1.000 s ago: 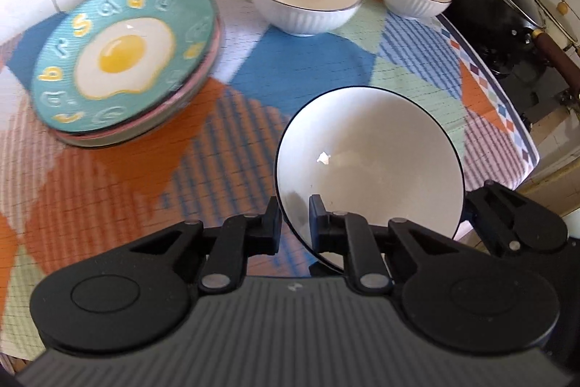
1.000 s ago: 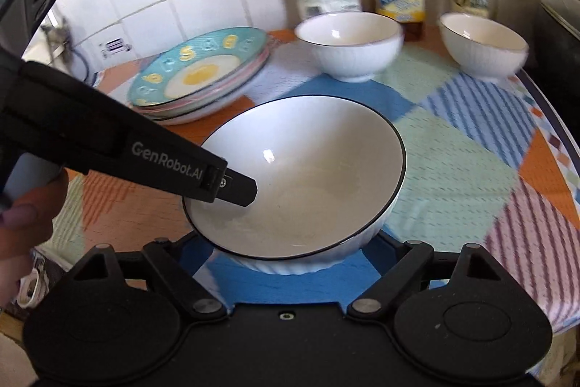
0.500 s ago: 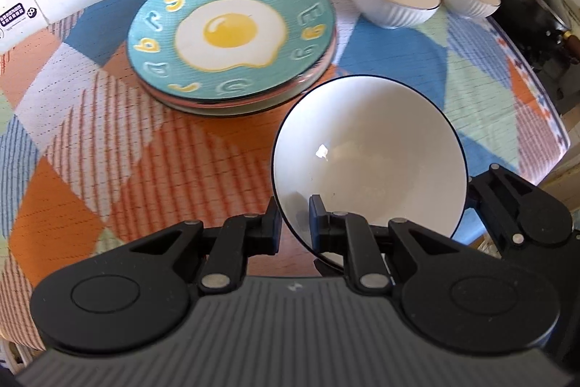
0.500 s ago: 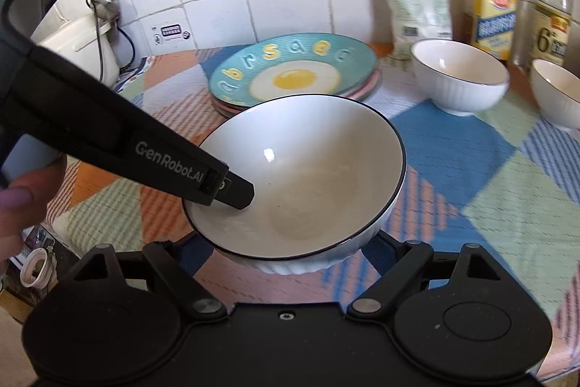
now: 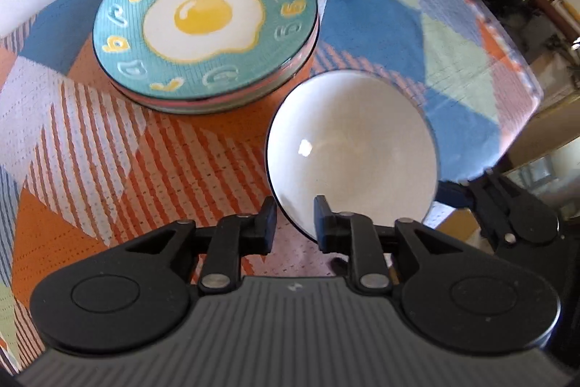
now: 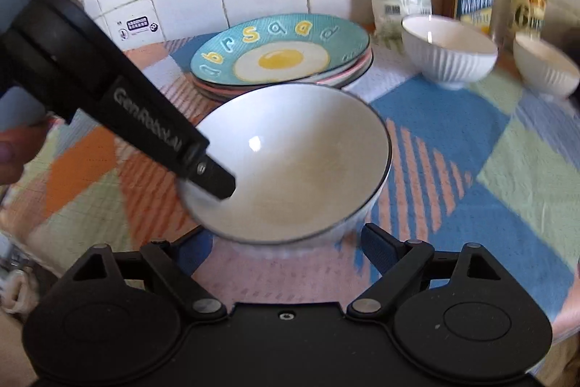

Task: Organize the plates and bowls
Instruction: 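Carry the white bowl beside the plate stack, lower it, open left gripper, then move the left gripper to the bowl by the bottles and grip its rim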

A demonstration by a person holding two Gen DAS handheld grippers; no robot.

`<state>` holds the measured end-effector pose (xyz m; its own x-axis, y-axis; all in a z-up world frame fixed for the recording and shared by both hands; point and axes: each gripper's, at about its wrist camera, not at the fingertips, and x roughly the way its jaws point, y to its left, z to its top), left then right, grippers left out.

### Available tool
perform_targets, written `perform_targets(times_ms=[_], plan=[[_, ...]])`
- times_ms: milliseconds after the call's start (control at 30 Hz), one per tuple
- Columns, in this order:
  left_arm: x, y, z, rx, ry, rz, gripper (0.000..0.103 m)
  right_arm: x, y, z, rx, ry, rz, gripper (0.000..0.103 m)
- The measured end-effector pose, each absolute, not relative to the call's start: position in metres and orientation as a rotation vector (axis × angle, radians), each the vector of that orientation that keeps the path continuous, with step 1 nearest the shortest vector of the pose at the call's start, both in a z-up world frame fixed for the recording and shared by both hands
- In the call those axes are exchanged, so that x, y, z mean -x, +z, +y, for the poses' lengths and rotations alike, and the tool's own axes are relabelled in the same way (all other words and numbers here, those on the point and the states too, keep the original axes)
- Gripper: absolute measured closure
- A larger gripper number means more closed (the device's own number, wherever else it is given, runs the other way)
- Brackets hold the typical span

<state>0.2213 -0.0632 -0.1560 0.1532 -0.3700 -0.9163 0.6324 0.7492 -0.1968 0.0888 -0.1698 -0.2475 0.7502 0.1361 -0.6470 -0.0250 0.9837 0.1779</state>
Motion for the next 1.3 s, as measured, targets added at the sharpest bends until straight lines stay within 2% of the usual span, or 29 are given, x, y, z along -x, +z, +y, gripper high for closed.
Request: perform_targets(times_ms=[100,267,467,600,1033,1133,1300], plan=[[-0.221,-0.140,-0.056,-0.255,-0.758,1.177,0.071,-0.068,-0.236,-0.177,-0.203,0.018,0.676,0.011],[-0.223,-0.109,-0.046,-0.243,-0.808,1.118,0.064,-0.039,-0.215,-0.184,-0.226,-0.091,0.569,0.011],[-0.226,-0.083,-0.045,-0.264,-0.863,1.048,0.062,-0.018,-0.187,-0.184,-0.206,-0.190,0.440,0.011],[-0.223,-0.073,-0.047,-0.294,-0.910,1.011,0.059,-0.005,-0.174,-0.182,-0.134,-0.284,0.254,0.012],[-0.237,-0.061,-0.084,-0.327,-0.912,0.966,0.052,-0.026,-0.149,-0.224,-0.120,-0.307,0.280,0.012],[-0.248,-0.061,-0.100,-0.308,-0.892,0.982,0.051,-0.042,-0.150,-0.244,-0.156,-0.266,0.316,0.015],[-0.269,-0.061,-0.125,-0.258,-0.770,0.966,0.050,-0.077,-0.150,-0.279,-0.196,-0.204,0.352,0.015]])
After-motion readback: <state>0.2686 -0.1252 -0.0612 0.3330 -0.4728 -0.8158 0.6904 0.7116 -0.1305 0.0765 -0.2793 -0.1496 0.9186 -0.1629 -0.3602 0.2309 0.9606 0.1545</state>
